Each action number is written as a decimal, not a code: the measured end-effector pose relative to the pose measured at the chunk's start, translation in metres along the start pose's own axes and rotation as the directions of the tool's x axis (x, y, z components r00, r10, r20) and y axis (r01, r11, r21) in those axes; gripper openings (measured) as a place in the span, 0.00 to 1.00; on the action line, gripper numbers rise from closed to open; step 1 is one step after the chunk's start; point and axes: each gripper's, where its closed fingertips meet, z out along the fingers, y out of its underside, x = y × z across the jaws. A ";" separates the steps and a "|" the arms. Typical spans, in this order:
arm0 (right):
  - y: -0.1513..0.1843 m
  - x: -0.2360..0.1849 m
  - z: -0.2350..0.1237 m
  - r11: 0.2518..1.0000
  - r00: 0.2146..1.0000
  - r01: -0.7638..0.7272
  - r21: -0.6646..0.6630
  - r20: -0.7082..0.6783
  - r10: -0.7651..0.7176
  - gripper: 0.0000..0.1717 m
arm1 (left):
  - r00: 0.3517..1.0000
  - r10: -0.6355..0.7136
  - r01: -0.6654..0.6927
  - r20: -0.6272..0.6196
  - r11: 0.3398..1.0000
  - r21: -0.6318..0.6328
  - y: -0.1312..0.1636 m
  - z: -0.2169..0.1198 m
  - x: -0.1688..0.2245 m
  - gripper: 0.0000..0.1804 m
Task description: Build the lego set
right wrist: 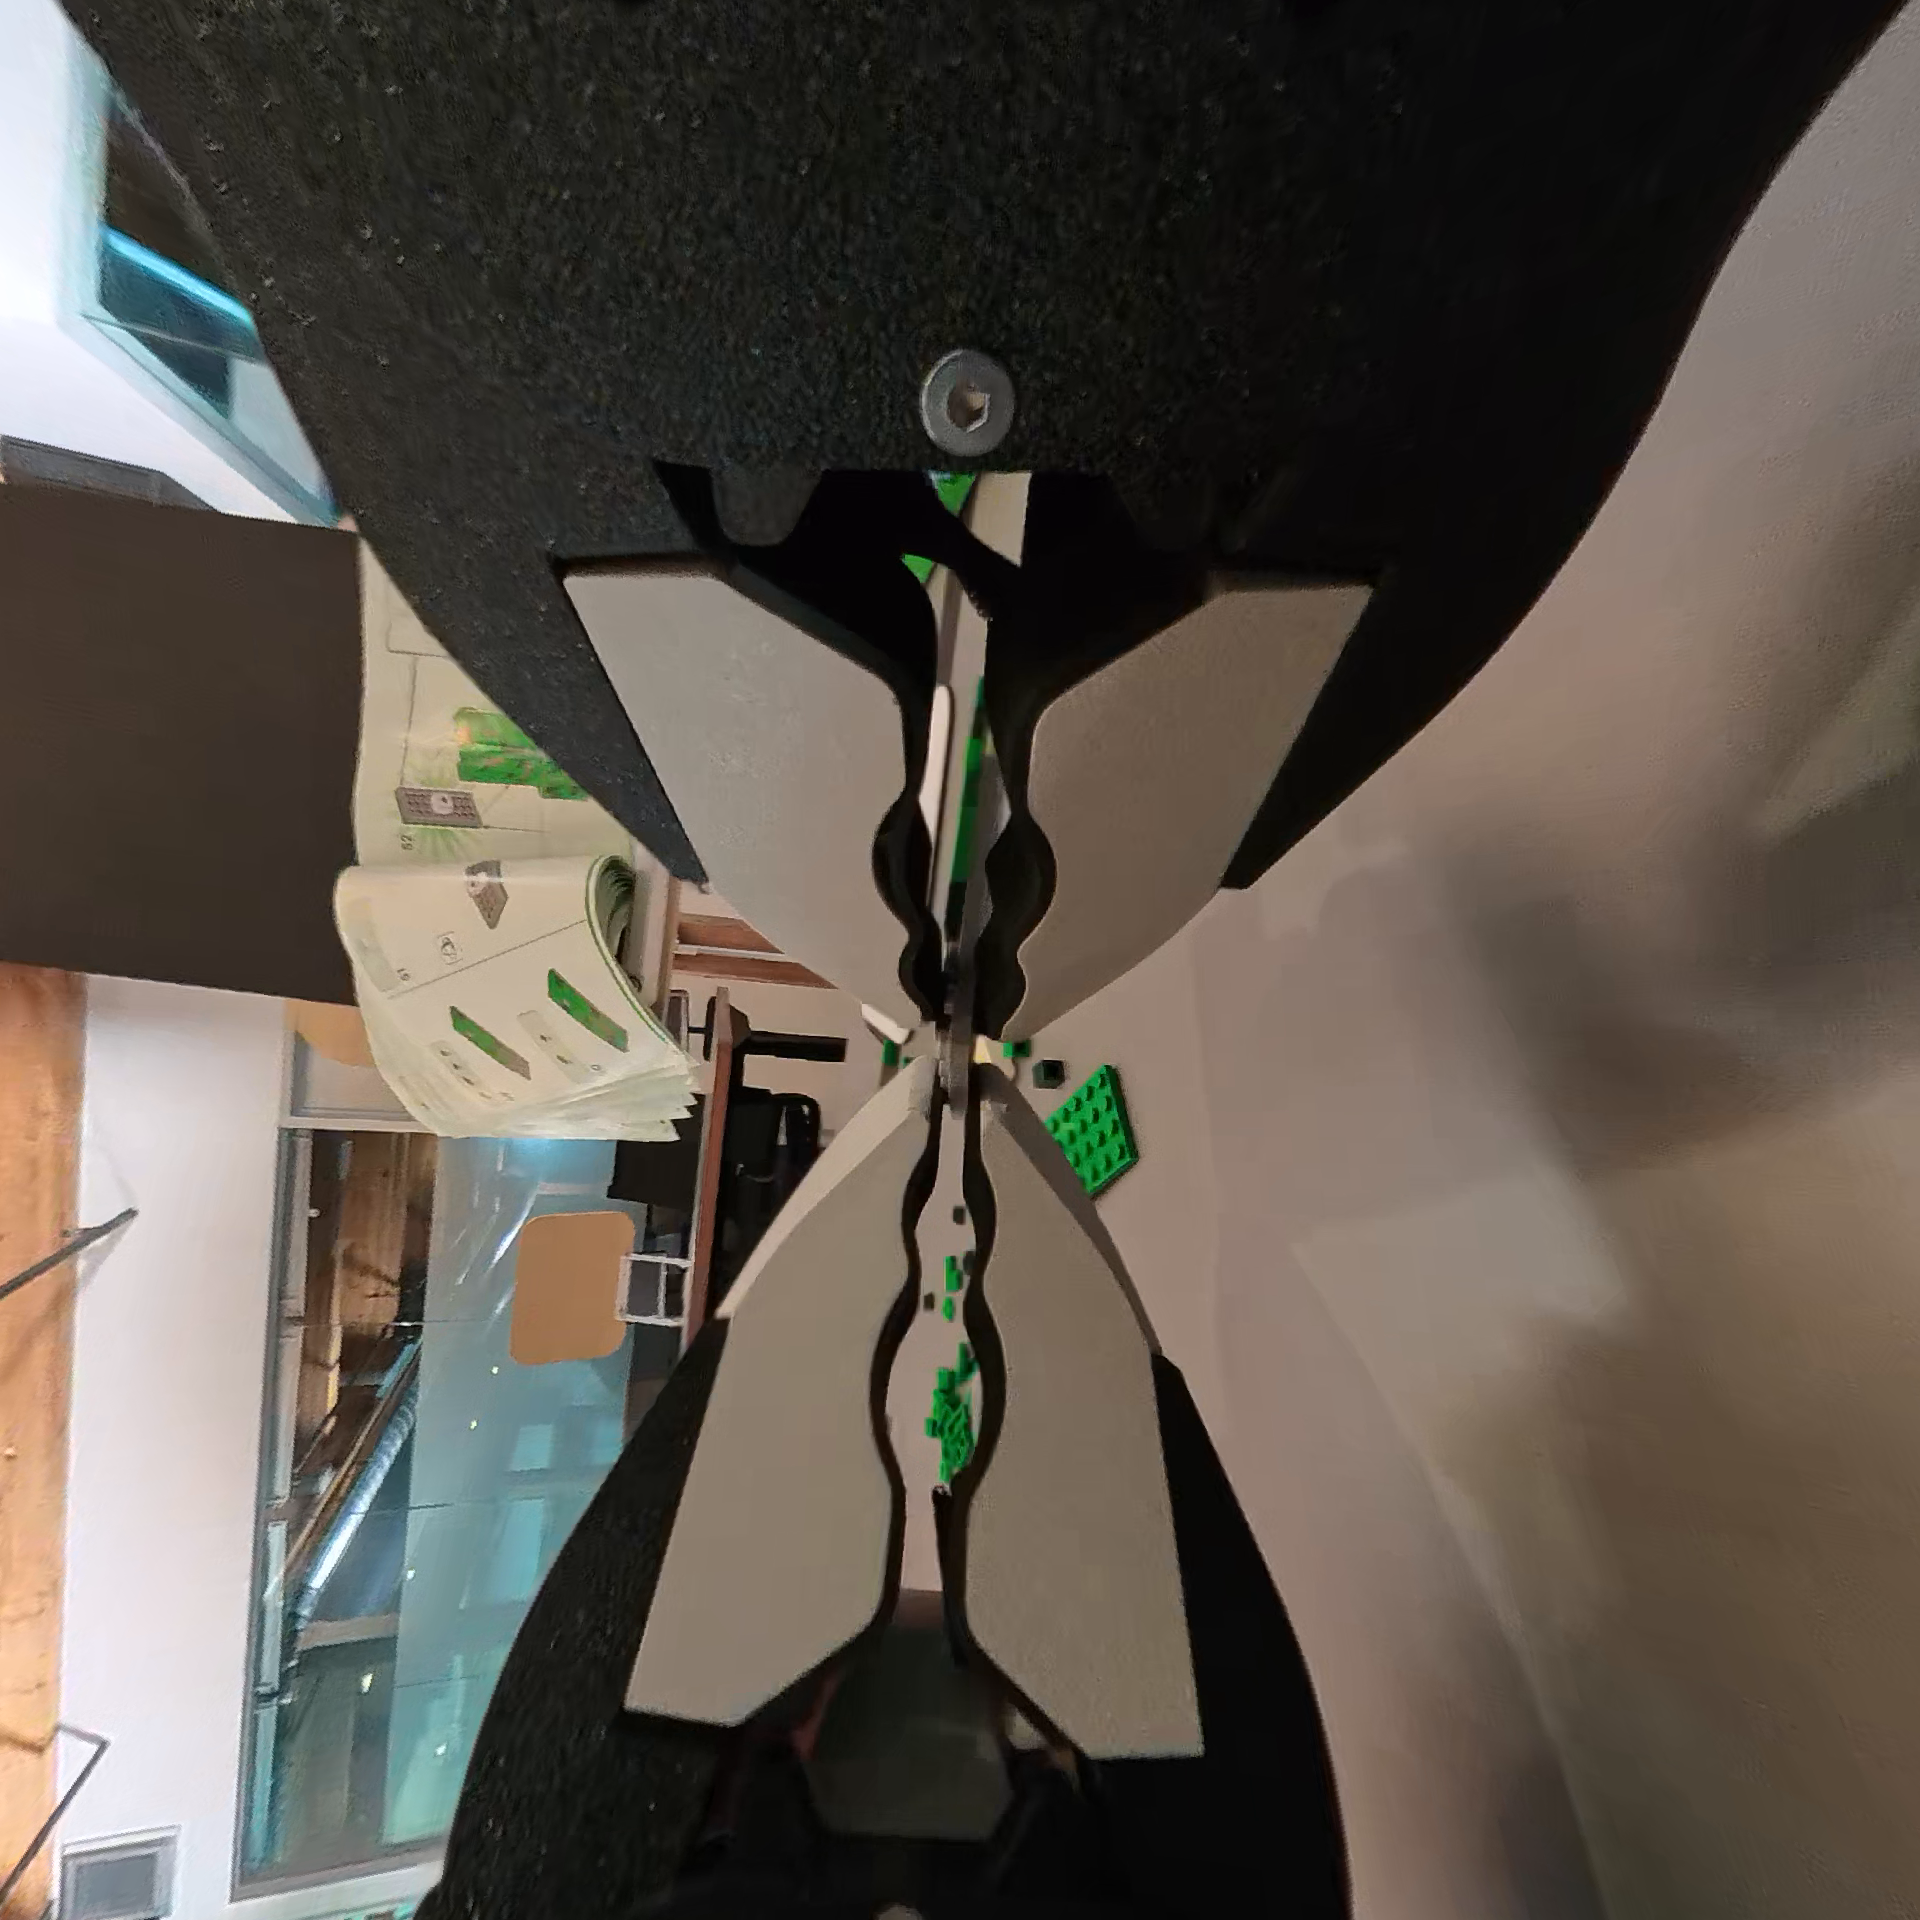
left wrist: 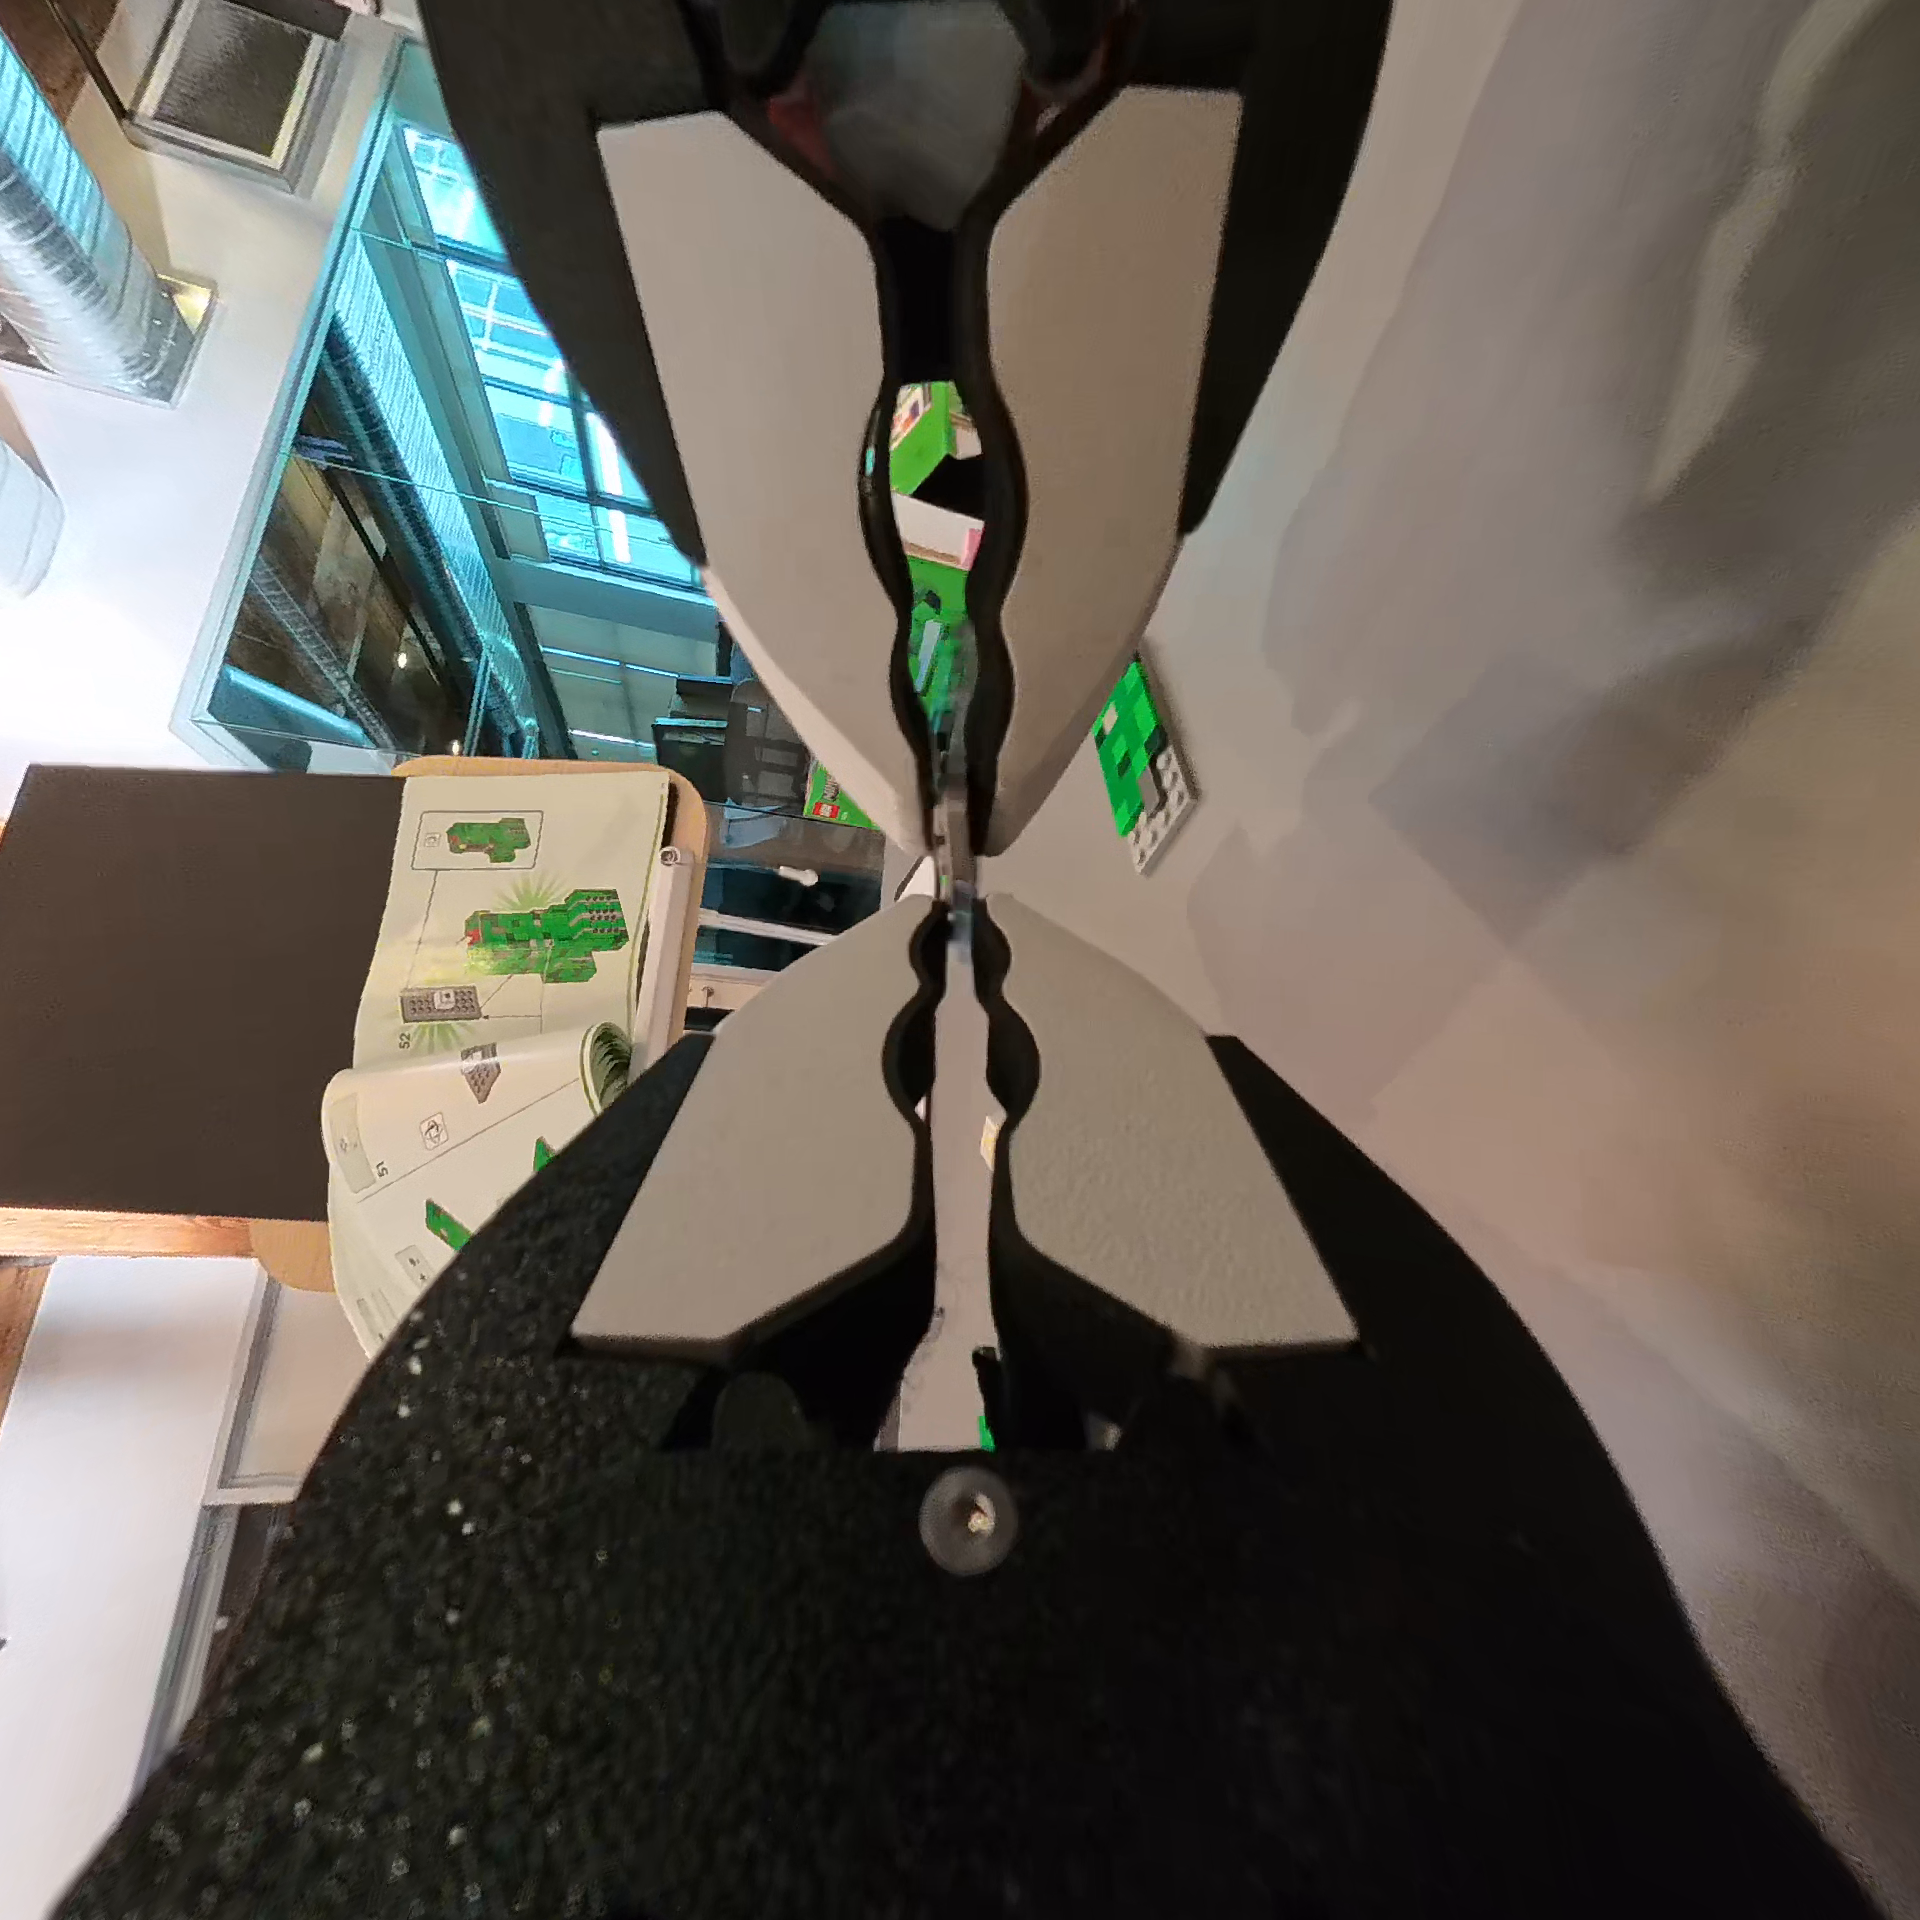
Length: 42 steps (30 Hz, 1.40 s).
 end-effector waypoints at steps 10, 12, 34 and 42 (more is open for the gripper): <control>0.019 0.003 -0.004 0.977 0.977 -0.210 0.039 -0.012 0.211 0.21 | 0.999 0.008 -0.009 0.037 1.000 0.020 -0.003 -0.001 -0.005 0.02; 0.028 -0.001 -0.003 0.986 0.985 -0.169 0.005 -0.028 0.169 0.20 | 0.999 -0.012 0.011 0.033 0.999 0.032 -0.004 -0.001 -0.005 0.02; 0.107 -0.063 0.004 0.929 0.934 0.117 -0.352 0.357 0.018 0.06 | 0.881 -0.464 0.470 0.095 0.881 -0.052 0.050 0.005 -0.024 0.01; 0.114 -0.051 -0.034 0.924 0.844 -0.124 -0.361 0.452 0.289 0.30 | 0.769 -0.620 0.629 0.153 0.777 -0.014 0.069 -0.001 -0.039 0.04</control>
